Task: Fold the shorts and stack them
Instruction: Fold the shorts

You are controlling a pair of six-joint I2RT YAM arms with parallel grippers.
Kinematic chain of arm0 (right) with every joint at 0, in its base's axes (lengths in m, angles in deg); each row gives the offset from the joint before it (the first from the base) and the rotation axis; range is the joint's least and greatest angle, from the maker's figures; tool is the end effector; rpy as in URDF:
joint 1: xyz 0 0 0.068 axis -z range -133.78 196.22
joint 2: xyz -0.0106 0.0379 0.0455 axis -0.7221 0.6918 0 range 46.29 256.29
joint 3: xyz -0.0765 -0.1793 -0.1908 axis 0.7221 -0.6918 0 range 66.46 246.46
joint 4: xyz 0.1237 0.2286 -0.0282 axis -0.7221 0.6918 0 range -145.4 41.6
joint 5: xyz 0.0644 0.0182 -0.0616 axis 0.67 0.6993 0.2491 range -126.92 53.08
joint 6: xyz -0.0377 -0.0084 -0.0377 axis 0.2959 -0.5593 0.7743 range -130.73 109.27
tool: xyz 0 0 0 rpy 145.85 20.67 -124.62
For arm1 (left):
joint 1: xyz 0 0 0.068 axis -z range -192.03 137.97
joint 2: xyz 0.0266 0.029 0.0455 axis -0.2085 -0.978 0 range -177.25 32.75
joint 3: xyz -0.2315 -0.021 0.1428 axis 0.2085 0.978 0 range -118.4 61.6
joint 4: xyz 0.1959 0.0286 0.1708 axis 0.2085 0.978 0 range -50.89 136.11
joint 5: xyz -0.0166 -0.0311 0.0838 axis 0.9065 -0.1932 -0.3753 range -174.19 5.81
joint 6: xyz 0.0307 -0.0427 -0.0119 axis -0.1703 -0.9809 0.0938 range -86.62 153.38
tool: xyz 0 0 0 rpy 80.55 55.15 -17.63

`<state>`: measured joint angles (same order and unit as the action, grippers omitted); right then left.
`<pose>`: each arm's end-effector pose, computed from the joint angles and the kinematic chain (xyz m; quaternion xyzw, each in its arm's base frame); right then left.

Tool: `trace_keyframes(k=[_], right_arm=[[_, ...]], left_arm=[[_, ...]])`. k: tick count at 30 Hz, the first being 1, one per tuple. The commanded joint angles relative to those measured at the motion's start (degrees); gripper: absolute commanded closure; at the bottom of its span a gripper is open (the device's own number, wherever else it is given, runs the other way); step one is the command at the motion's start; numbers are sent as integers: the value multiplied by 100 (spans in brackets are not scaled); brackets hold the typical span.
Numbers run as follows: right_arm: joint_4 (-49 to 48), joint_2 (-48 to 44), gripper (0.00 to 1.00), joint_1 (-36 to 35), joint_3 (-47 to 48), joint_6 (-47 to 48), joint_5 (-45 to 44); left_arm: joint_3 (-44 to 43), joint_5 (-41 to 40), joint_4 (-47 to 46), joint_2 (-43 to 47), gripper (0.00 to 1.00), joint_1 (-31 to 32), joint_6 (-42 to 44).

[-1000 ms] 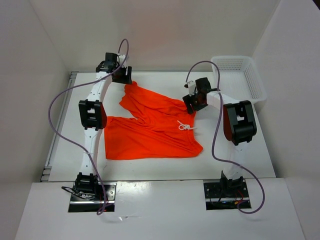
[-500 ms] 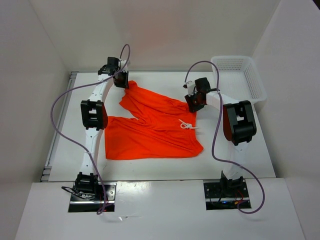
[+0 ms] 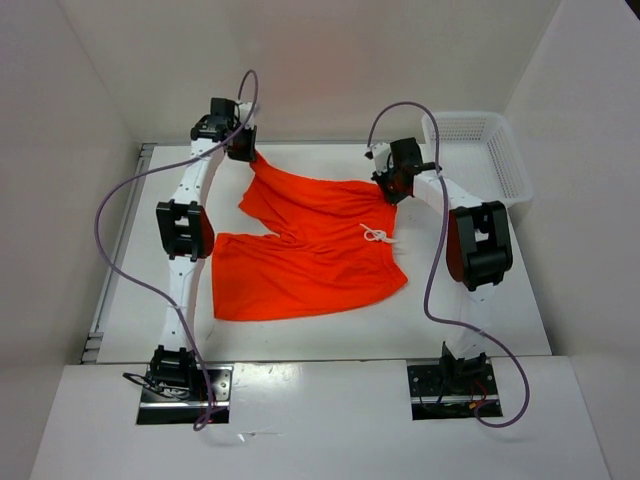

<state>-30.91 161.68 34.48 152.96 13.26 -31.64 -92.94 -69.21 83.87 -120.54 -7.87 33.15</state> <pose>0.4321 0.0932 0.1982 -0.3047 0.8982 0.0100 0.3166 0.5758 -0.0511 0.2229 0.0828 0.9087 -0.1347 0.3864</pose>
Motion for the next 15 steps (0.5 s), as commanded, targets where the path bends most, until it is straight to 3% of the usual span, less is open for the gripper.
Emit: trace_keyframes(k=[1, 5, 15], right_arm=[[169, -455, 100, -3, 499, 368, -89], [443, -1000, 100, -134, 63, 887, 52], [802, -2644, 100, -512, -1732, 1512, 342]], left_arm=[[-218, 93, 199, 1211, 100, -3, 23], [817, 93, 578, 2065, 100, -3, 23], [6168, -249, 1000, 5431, 100, 243, 23]])
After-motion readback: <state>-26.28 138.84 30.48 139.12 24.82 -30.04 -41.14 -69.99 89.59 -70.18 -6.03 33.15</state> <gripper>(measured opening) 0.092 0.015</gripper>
